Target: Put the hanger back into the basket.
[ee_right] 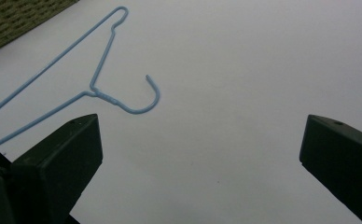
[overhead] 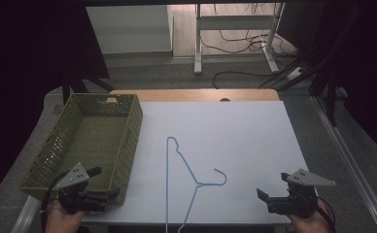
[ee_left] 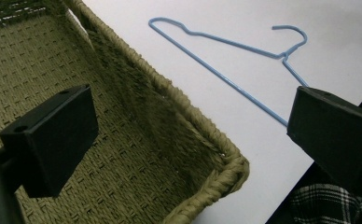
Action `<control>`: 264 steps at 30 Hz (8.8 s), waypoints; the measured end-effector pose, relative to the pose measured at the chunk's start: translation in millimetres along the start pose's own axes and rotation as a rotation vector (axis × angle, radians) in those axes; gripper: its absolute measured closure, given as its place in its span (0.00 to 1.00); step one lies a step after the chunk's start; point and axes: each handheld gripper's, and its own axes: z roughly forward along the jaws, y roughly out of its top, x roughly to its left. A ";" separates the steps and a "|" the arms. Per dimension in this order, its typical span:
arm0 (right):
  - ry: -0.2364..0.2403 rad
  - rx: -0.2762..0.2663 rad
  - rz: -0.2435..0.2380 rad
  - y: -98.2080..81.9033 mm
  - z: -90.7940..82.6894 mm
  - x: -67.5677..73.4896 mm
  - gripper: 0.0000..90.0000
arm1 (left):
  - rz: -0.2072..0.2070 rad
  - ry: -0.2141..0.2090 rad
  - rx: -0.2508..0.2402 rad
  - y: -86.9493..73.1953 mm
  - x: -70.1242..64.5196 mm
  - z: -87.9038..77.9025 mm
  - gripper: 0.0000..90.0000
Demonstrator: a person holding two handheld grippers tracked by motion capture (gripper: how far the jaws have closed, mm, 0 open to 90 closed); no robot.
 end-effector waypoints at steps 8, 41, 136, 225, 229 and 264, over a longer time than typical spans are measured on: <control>-0.001 -0.003 0.010 1.9 0.2 1.6 0.00 | -0.010 0.003 0.006 0.5 0.9 -0.5 0.03; 0.079 0.082 -0.014 39.7 35.7 24.0 0.00 | 0.043 -0.066 -0.009 33.1 -23.5 14.6 0.03; 0.006 0.224 -0.195 48.1 133.8 52.7 0.96 | 0.056 -0.416 0.294 44.2 -102.7 180.7 0.33; 0.147 -0.027 -0.217 100.5 87.3 120.9 0.94 | 0.199 -0.210 0.226 97.9 -125.9 119.3 0.55; 0.140 -0.016 -0.196 102.1 88.3 120.6 0.94 | 0.224 -0.177 0.254 94.3 -130.3 125.5 0.73; 0.218 -0.215 -0.151 89.5 87.8 113.9 0.94 | -0.035 -0.446 0.187 89.9 -99.1 125.9 0.96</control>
